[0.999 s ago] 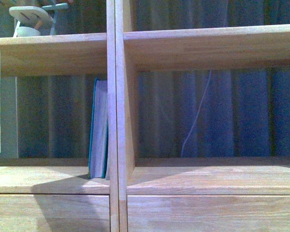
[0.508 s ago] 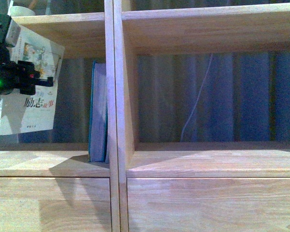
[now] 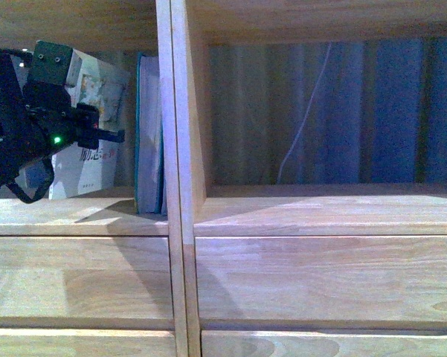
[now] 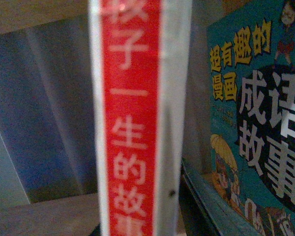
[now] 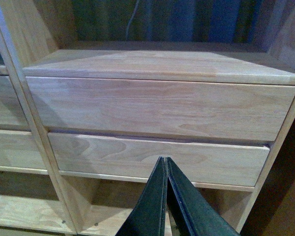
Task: Organize books on shelf
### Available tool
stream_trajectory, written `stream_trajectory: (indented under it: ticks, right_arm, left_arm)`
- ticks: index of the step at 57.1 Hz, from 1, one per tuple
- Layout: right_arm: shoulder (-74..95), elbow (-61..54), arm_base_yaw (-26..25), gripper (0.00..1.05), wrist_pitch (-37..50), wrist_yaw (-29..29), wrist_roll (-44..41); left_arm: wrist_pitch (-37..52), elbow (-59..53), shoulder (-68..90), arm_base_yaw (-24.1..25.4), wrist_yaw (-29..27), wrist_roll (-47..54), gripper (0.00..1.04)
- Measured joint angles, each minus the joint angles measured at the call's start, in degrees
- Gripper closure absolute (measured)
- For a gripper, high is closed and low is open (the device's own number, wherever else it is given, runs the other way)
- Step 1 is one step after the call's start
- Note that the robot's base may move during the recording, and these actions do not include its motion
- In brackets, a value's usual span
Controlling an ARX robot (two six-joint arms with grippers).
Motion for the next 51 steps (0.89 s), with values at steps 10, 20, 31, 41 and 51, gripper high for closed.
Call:
stream_trajectory:
  ticks: [10, 20, 31, 41, 51]
  right_arm:
    - [-1.8, -2.7, 0.0, 1.02, 0.9, 0.0, 0.0]
    - [-2.9, -4.2, 0.0, 0.89, 1.3, 0.0, -0.1]
    - [-3.0, -4.2, 0.0, 0.59, 1.3, 0.0, -0.1]
    - [-3.0, -4.2, 0.0, 0.32, 1.3, 0.0, -0.1]
    - [-3.0, -4.2, 0.0, 0.07, 1.3, 0.0, -0.1]
  left_arm:
    - [0.9, 2.7, 2.5, -0.1, 1.6, 1.4, 0.87]
    - [1.3, 6.1, 5.6, 0.0, 0.3, 1.6, 0.87]
    - [1.2, 8.4, 8.9, 0.1, -1.4, 1.4, 0.87]
    - [0.4, 11.3, 11.1, -0.4, -1.8, 1.5, 0.87]
    - [-0.9, 15.1, 13.5, -1.2, -3.1, 1.6, 0.87]
